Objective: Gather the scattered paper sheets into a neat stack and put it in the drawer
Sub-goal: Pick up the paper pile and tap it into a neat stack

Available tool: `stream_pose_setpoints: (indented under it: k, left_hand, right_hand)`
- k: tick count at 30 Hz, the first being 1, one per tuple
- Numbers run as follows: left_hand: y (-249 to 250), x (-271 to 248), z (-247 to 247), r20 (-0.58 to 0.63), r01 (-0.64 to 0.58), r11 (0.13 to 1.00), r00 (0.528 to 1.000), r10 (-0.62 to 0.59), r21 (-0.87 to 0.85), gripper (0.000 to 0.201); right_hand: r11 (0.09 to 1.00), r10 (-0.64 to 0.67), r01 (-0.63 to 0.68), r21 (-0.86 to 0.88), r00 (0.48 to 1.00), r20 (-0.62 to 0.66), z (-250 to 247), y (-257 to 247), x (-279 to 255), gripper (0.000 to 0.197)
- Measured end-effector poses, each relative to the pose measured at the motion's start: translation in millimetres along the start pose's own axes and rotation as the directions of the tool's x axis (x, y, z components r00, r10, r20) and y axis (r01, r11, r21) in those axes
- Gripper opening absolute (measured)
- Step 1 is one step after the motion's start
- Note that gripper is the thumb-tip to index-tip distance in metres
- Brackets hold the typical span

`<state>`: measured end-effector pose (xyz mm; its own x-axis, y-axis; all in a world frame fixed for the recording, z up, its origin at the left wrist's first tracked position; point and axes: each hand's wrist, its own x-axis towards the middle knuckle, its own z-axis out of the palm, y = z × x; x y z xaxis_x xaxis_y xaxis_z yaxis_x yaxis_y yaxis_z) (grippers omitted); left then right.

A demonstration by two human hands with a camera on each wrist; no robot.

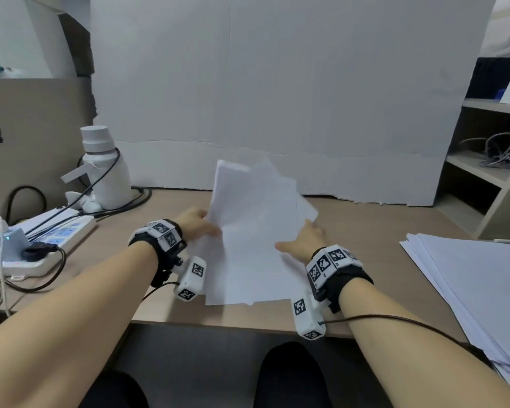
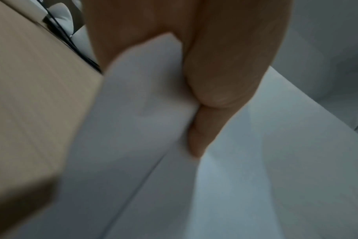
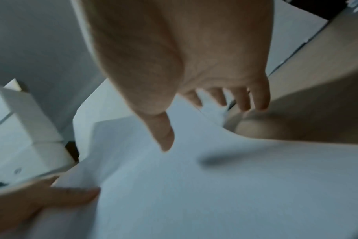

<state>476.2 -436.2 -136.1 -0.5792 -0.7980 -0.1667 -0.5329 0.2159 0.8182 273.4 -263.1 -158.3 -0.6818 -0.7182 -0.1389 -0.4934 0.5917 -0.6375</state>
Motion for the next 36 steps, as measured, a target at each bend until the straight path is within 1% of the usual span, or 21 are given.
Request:
stream_pose_setpoints:
  k: [1,3,4,5,6,7,9,10,12,14,16,17,18,20,22,24,28,31,33,34,36]
  left_hand:
    - [-3,-1,-4,-0.023,-0.045,0.995,0.999,0.043,-0.091,0.021]
    - [-2,-7,-9,-0.053,-0.109,0.966,0.994,0.099,-0.236,0.022]
    - [-1,-11,-10,-0.054,-0.137,0.949,0.991,0.126,-0.284,0.02]
    - [1,-13,-12,-0.043,-0.16,0.935,0.987,0.154,-0.315,0.019]
    - [4,-16,-14,-0.032,-0.175,0.928,0.984,0.174,-0.329,0.018]
    - [5,-16,-16,-0.028,-0.188,0.926,0.982,0.189,-0.329,0.018]
    - [10,-16,-23,-0.006,-0.233,0.932,0.971,0.24,-0.279,0.024]
    - [13,-16,-26,0.007,-0.26,0.937,0.963,0.269,-0.233,0.033]
    - [25,-15,-29,-0.026,-0.293,0.934,0.956,0.293,-0.203,0.048]
    - [39,-12,-31,-0.161,-0.369,0.886,0.928,0.335,-0.281,0.041]
    - [54,-11,-34,-0.301,-0.468,0.815,0.876,0.377,-0.341,0.034]
    - [59,-12,-35,-0.338,-0.514,0.778,0.85,0.404,-0.362,0.035]
    - [64,-12,-35,-0.355,-0.548,0.751,0.829,0.431,-0.368,0.036]
    - [67,-11,-32,-0.357,-0.574,0.738,0.813,0.46,-0.356,0.037]
    - [66,-8,-26,-0.341,-0.579,0.74,0.81,0.477,-0.343,0.036]
    - [63,-2,-22,-0.337,-0.569,0.75,0.817,0.468,-0.337,0.034]
    - [70,4,-13,-0.366,-0.536,0.783,0.83,0.421,-0.315,0.025]
    - [100,3,1,-0.405,-0.556,0.722,0.821,0.401,-0.412,0.018]
    - [125,2,16,-0.42,-0.548,0.666,0.831,0.365,-0.506,0.016]
    - [138,2,26,-0.413,-0.529,0.636,0.846,0.338,-0.562,0.018]
    - [158,1,51,-0.356,-0.464,0.596,0.886,0.298,-0.655,0.021]
  right_hand:
    - [0.993,0.066,-0.06,0.098,0.997,-0.051,-8,1,2,0.104]
    - [0.944,0.107,-0.089,0.317,0.993,-0.039,-24,-1,5,0.107]
    - [0.882,0.063,-0.053,0.468,0.998,-0.006,-31,-5,6,0.099]
    - [0.796,-0.007,0.001,0.605,1.0,0.007,-36,-9,7,0.083]
    - [0.729,-0.075,0.069,0.681,0.997,-0.021,-40,-12,9,0.068]
    - [0.703,-0.125,0.145,0.697,0.989,-0.08,-44,-16,11,0.05]
    - [0.737,-0.183,0.262,0.623,0.965,-0.19,-54,-30,9,0.017]
    - [0.752,-0.212,0.312,0.58,0.949,-0.234,-59,-38,5,0.014]
    - [0.749,-0.267,0.417,0.514,0.901,-0.341,-66,-52,2,0.029]
    - [0.725,-0.303,0.497,0.477,0.852,-0.428,-70,-63,1,0.039]
    - [0.681,-0.346,0.561,0.472,0.813,-0.468,-73,-70,2,0.035]
    - [0.656,-0.363,0.571,0.494,0.812,-0.456,-74,-72,2,0.027]
    - [0.642,-0.375,0.575,0.507,0.812,-0.447,-74,-72,4,0.025]
    - [0.659,-0.382,0.553,0.51,0.83,-0.406,-70,-70,8,0.045]
    - [0.69,-0.364,0.516,0.507,0.853,-0.374,-66,-65,12,0.053]
    - [0.72,-0.342,0.493,0.488,0.864,-0.369,-63,-60,15,0.053]
    - [0.733,-0.277,0.466,0.495,0.87,-0.408,-68,-51,16,0.039]
    - [0.721,-0.202,0.446,0.531,0.868,-0.454,-89,-37,10,0.046]
    - [0.784,-0.132,0.382,0.49,0.873,-0.47,-112,-16,2,0.058]
    - [0.812,-0.084,0.342,0.473,0.871,-0.485,-124,-1,-2,0.063]
    - [0.814,0.033,0.272,0.512,0.86,-0.509,-150,34,-15,0.071]
